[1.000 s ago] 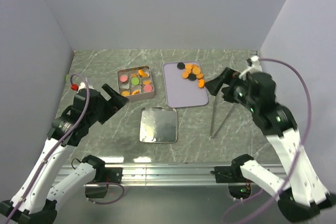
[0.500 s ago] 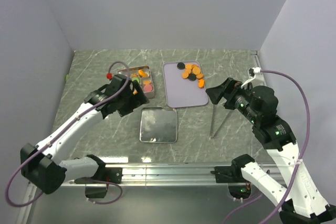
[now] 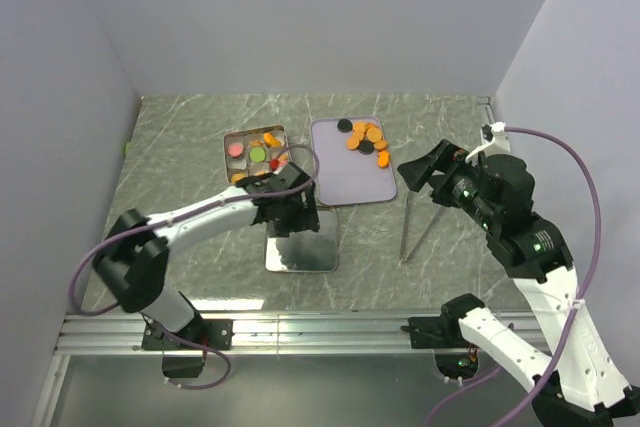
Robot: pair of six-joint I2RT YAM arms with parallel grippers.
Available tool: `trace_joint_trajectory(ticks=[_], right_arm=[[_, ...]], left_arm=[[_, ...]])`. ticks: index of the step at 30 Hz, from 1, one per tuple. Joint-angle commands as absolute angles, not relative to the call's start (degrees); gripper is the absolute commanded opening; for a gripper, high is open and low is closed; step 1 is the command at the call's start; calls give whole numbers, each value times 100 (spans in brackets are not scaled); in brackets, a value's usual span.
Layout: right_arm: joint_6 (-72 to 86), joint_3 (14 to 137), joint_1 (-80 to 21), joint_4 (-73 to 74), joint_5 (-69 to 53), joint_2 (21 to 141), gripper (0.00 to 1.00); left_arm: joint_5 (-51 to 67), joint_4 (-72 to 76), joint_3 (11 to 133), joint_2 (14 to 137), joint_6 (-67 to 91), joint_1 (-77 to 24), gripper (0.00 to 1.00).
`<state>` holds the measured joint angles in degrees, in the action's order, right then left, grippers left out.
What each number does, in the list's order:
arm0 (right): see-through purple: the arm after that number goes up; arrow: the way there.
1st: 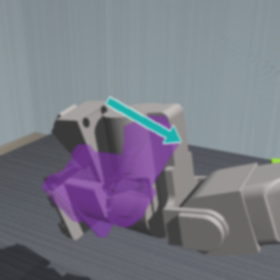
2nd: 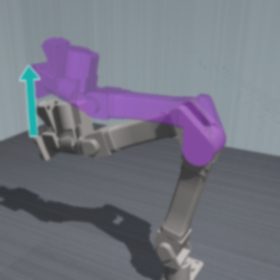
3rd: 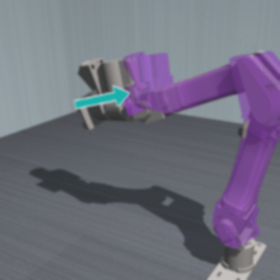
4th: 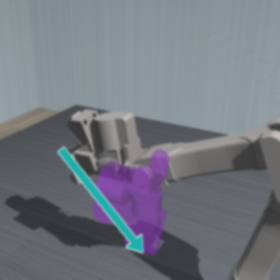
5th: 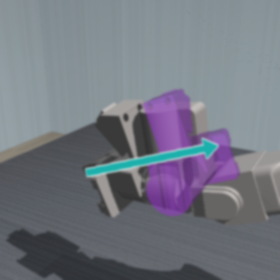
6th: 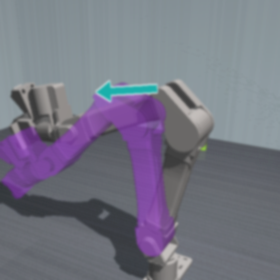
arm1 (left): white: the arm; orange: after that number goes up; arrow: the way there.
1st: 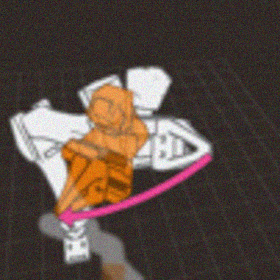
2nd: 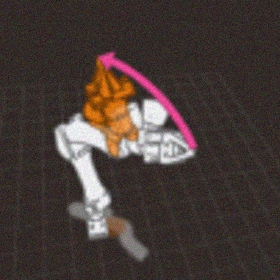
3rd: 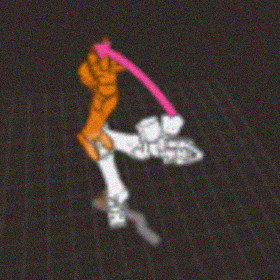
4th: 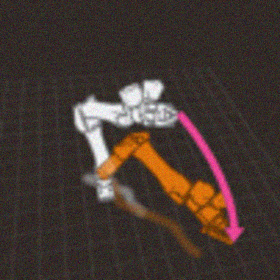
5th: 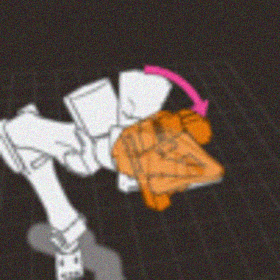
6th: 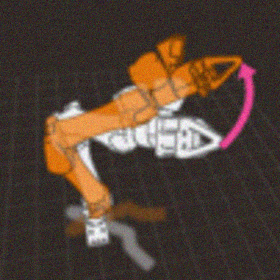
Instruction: Pack the cookies
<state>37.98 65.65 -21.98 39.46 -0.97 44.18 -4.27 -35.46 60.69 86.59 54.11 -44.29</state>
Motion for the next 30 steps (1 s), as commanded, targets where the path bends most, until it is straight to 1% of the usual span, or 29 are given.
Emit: trace_joint_trajectory(ticks=[1, 2, 8, 13, 17, 19, 20, 22, 25, 26, 28, 29, 30], right_arm=[[3974, 6785, -2215, 4280, 18, 4219, 93], [3807, 6750, -2215, 4289, 26, 4123, 93], [2972, 6908, -2215, 4509, 79, 3956, 93], [2830, 6865, -2215, 4719, 290, 3692, 93], [2778, 6706, -2215, 4764, 211, 3525, 93], [2690, 6627, -2215, 4781, 159, 3489, 93], [2655, 6610, -2215, 4781, 150, 3472, 93], [2576, 6566, -2215, 4799, 132, 3472, 93], [2496, 6557, -2215, 4790, 149, 3463, 93], [2487, 6557, -2215, 4781, 167, 3454, 93], [2479, 6530, -2215, 4755, 176, 3454, 93], [2470, 6539, -2215, 4755, 176, 3463, 93], [2461, 6522, -2215, 4737, 176, 3472, 93]], left_arm=[[-528, -3577, 6661, 9139, 5221, -4719, 78], [-519, -3551, 6723, 9262, 5247, -4763, 75], [-676, -3621, 7426, 10265, 5484, -5211, 73], [-1010, -4138, 8146, 11038, 5642, -5581, 72], [-1352, -4517, 8664, 11574, 5757, -5713, 69], [-1441, -4657, 8789, 11724, 5748, -5757, 63], [-1476, -4702, 8885, 11794, 5739, -5766, 57], [-1547, -4728, 8930, 11961, 5748, -5783, 51], [-1494, -4702, 8939, 12111, 5731, -5801, 37], [-1477, -4693, 8938, 12164, 5722, -5809, 31], [-1442, -4728, 8965, 12208, 5687, -5818, 23], [-1441, -4755, 8991, 12243, 5669, -5818, 17], [-1441, -4764, 8991, 12234, 5669, -5827, 15]])
